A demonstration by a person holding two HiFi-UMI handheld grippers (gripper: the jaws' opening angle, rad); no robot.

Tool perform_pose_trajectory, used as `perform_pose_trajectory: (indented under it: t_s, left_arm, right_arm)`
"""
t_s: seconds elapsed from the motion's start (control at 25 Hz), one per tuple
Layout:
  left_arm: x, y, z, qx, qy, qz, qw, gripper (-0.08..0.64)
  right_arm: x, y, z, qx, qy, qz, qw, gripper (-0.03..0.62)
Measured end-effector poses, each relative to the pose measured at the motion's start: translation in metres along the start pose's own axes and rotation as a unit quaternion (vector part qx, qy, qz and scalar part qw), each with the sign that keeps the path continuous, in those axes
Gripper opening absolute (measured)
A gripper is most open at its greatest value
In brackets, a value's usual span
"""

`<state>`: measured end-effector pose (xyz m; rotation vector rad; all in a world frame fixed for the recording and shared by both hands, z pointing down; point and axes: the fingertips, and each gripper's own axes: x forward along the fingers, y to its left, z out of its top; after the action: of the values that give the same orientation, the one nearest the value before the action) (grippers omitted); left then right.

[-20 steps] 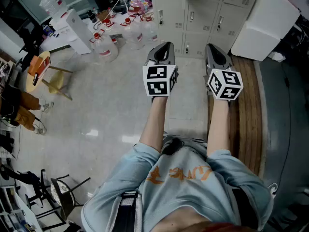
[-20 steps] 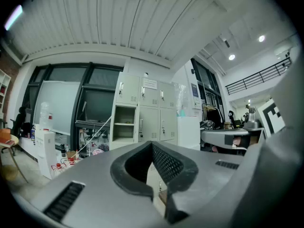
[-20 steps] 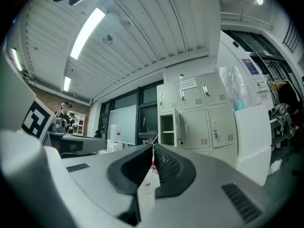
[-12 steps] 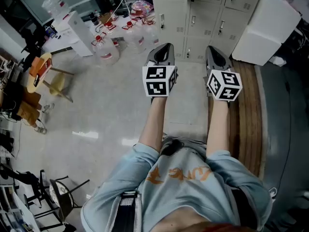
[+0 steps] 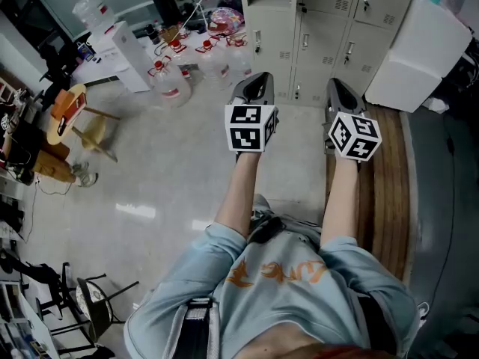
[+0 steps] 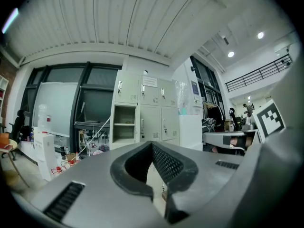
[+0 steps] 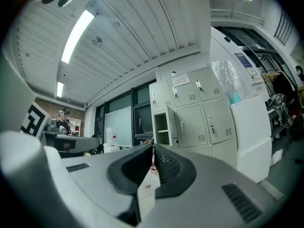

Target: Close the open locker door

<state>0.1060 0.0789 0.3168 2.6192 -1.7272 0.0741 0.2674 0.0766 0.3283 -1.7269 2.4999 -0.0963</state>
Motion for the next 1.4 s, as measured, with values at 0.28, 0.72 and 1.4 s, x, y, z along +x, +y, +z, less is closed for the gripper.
perform_pose_trajectory:
  t_s: [0.28, 0.72, 1.4]
  left_arm:
    - [0.023, 0.033, -0.01, -0.01, 0.004, 0.006, 0.9999, 0.018]
    - [0.128, 0.088, -0.019, -0.043, 0.009, -0.018, 0.9989, 0.018]
    - [0.316, 0.197, -0.015, -0.064, 0.007, -0.066, 0.9957, 0.018]
  right_arm:
    - [0.035, 0.006, -0.011, 0.007, -0.005, 0.013, 1.0, 0.031]
    - [0.15, -0.008, -0.023, 0.005, 0.01, 0.025, 1.0, 0.031]
    - [0.349, -0.056, -0.007, -0.002, -0.02, 0.009, 1.0, 0.031]
